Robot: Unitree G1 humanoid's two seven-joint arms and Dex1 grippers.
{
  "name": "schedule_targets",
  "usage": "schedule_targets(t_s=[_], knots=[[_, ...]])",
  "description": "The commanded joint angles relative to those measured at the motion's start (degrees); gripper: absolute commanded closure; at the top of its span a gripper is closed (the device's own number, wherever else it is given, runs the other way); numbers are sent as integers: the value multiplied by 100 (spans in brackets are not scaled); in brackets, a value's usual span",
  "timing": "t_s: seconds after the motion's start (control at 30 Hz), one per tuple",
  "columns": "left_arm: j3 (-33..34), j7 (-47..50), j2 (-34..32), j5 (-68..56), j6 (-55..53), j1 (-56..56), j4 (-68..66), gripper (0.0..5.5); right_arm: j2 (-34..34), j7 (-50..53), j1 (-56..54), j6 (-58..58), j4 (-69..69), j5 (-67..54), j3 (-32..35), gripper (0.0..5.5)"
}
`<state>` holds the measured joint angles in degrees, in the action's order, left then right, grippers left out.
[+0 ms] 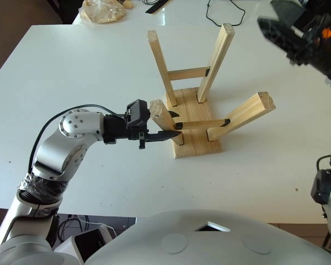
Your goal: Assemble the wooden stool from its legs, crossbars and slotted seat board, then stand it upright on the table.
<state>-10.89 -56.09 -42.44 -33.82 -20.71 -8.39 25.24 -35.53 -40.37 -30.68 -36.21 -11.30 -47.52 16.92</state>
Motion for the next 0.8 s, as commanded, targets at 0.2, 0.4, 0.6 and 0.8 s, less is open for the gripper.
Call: schedule_targets(t_s=[0.2,0.4,0.6,0.8], knots=[[-640,484,-162,677,-1078,-38,-114,345,395,1709,7,-974,-2195,-1550,-132,220],[-683,682,-188,695,-1199,-11,-116,345,707,2525,1190,-1143,-3017,-1306,-998,220],[-684,778,-133,520,-1445,-125,-81,345,624,2650,2107,-688,-3288,352,-2131,220],[-523,906,-149,286,-1692,-47,-118,345,615,2777,3247,-128,-2818,1763,-2807,220]])
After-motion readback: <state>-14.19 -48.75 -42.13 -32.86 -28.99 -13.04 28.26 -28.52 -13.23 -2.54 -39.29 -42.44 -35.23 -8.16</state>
